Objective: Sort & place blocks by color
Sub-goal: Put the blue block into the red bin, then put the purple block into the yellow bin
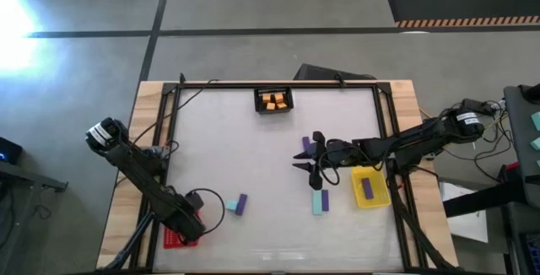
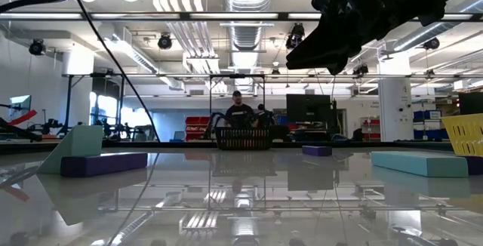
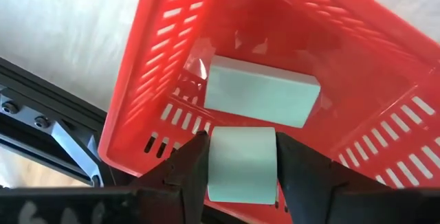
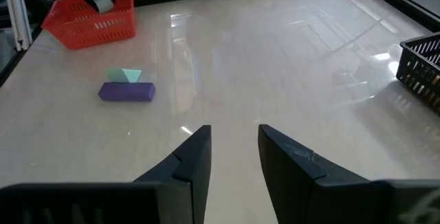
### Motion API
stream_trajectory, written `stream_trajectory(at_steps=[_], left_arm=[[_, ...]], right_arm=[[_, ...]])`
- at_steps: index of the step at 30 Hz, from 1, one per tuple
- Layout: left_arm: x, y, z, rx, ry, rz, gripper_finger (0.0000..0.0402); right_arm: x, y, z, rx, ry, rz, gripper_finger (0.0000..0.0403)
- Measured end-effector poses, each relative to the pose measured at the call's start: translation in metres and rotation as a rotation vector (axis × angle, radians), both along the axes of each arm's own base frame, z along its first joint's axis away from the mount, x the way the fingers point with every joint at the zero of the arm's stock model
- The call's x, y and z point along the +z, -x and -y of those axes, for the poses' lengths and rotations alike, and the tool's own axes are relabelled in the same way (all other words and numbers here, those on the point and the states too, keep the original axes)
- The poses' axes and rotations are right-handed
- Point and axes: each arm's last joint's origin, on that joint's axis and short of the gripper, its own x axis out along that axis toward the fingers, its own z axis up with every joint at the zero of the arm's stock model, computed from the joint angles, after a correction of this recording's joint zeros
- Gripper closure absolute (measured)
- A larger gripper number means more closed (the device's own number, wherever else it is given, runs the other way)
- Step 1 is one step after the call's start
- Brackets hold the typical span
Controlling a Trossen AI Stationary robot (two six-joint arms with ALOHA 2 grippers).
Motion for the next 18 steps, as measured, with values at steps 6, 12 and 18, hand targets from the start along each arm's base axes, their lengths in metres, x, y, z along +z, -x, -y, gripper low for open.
stream_trajectory(at_steps=[6, 12, 18], left_arm=[[0.001, 0.0, 0.0, 0.0, 0.004, 0.002, 0.0259], [0.002, 0.001, 0.0, -0.001, 0.01, 0.006, 0.0215], [0.012, 0.001, -0.001, -0.024, 0.049, 0.038, 0.0165]], right_arm=[[0.0, 0.0, 0.0, -0.004, -0.009, 0.0, 0.0294], [0.0, 0.0, 0.0, -0.004, -0.008, 0.0, 0.0294], [0.0, 0.0, 0.0, -0.008, -0.017, 0.0, 0.0294]])
